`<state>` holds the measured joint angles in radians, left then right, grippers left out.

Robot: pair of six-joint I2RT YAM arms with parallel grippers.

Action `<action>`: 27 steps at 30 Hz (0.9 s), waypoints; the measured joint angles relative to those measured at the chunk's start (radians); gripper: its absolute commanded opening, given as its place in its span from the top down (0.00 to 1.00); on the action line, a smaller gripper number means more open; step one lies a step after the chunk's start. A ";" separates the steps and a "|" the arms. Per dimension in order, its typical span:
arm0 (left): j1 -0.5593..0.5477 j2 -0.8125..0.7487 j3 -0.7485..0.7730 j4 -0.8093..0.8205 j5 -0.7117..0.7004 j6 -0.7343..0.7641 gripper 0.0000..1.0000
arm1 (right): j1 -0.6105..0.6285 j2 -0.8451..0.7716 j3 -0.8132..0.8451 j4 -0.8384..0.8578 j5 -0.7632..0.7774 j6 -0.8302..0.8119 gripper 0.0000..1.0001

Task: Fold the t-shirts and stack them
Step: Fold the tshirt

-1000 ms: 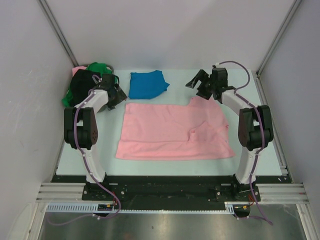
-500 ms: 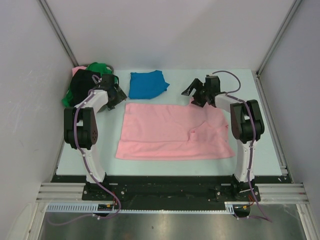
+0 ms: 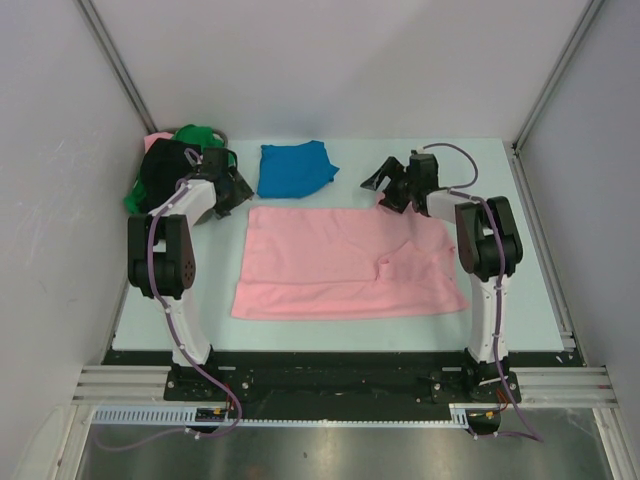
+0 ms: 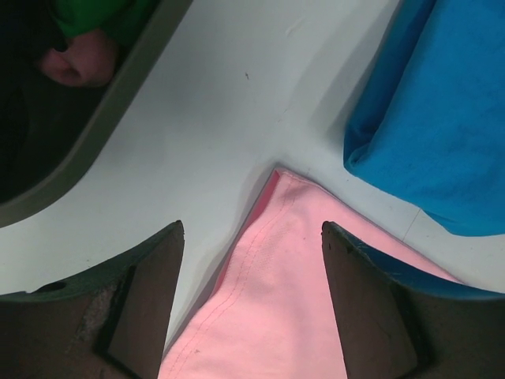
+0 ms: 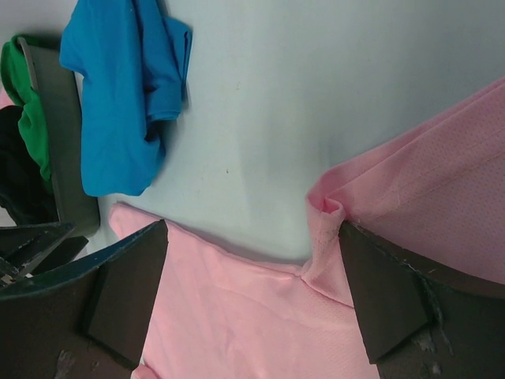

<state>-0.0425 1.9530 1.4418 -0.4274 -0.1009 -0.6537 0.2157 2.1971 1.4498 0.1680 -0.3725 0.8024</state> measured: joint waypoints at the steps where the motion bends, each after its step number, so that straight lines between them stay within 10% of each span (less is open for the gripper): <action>1: 0.000 0.000 0.000 0.000 0.000 0.004 0.32 | 0.000 -0.003 0.000 -0.003 0.001 -0.003 0.04; 8: -0.005 0.054 0.077 -0.025 -0.023 0.042 0.44 | 0.000 -0.124 -0.001 -0.114 0.045 -0.060 0.03; 27: -0.129 0.159 0.140 -0.030 -0.047 0.192 0.37 | -0.082 -0.381 0.004 -0.285 0.118 -0.205 0.00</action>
<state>-0.1715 2.1124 1.5822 -0.4576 -0.1478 -0.4614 0.1341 1.8160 1.4540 -0.1165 -0.2546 0.5972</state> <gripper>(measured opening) 0.626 0.994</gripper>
